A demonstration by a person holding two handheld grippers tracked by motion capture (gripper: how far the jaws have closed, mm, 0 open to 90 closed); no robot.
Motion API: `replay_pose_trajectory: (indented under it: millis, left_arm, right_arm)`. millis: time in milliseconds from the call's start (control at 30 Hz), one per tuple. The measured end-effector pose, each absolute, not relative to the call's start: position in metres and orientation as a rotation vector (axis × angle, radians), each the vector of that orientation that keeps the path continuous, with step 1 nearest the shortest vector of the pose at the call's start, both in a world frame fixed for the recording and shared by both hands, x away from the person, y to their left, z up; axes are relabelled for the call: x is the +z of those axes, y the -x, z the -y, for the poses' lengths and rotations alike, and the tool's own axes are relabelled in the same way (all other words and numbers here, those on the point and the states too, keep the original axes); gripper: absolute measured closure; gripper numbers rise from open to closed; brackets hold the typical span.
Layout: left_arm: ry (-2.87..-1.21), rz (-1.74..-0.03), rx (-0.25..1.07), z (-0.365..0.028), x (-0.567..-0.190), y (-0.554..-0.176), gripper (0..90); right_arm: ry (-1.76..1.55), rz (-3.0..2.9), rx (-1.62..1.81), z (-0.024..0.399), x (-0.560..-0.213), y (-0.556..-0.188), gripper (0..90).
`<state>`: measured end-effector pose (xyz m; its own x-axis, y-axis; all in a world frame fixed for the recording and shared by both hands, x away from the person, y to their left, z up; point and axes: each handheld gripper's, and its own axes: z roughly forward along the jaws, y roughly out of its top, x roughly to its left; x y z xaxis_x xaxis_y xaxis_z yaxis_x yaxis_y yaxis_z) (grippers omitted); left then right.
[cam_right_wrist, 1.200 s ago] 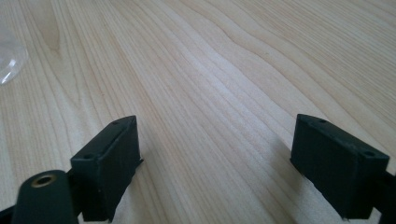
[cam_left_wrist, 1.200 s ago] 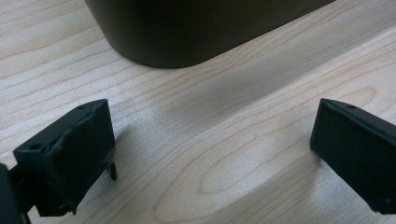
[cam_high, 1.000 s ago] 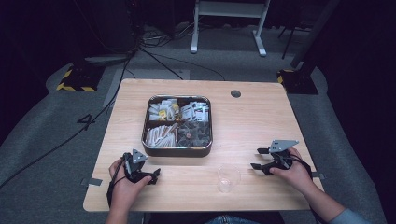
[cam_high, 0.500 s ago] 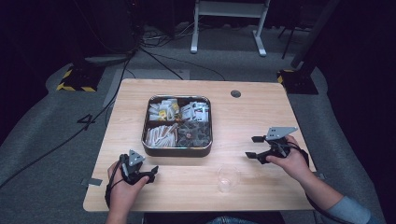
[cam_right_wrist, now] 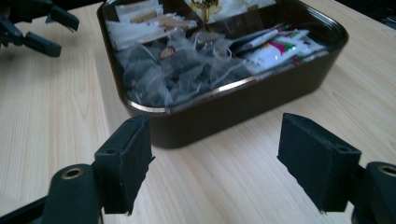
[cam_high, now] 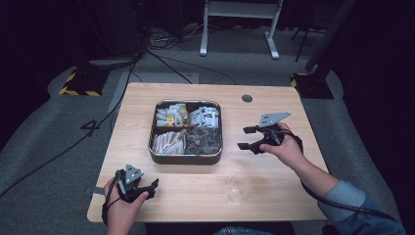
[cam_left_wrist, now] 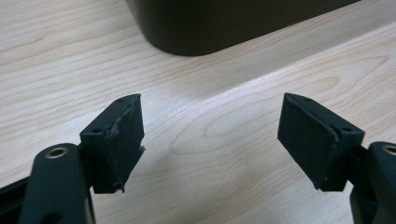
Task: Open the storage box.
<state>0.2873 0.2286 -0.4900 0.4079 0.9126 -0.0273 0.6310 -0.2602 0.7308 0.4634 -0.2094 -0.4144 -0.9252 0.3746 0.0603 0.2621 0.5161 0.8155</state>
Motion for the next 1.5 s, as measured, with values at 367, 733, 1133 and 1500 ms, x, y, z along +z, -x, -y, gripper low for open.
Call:
replay_pose_trajectory:
  millis: [367, 733, 1133, 1500]
  left_arm:
    - [-1.973, -1.342, 0.542, -0.236, -0.492, -0.287, 23.7]
    - [-1.985, -1.334, 0.53, -0.237, -0.493, -0.291, 23.7]
    - [-2.01, -1.32, 0.516, -0.234, -0.497, -0.295, 23.5]
    - [-2.036, -1.308, 0.504, -0.23, -0.499, -0.297, 23.5]
  right_arm:
    - [-0.529, -2.638, 1.367, 0.171, -0.404, -0.49, 26.1]
    - [-0.533, -2.622, 1.344, 0.137, -0.406, -0.507, 26.8]
    - [-0.512, -2.666, 1.291, 0.095, -0.422, -0.518, 30.9]
    - [-0.494, -2.684, 1.28, 0.063, -0.422, -0.522, 33.0]
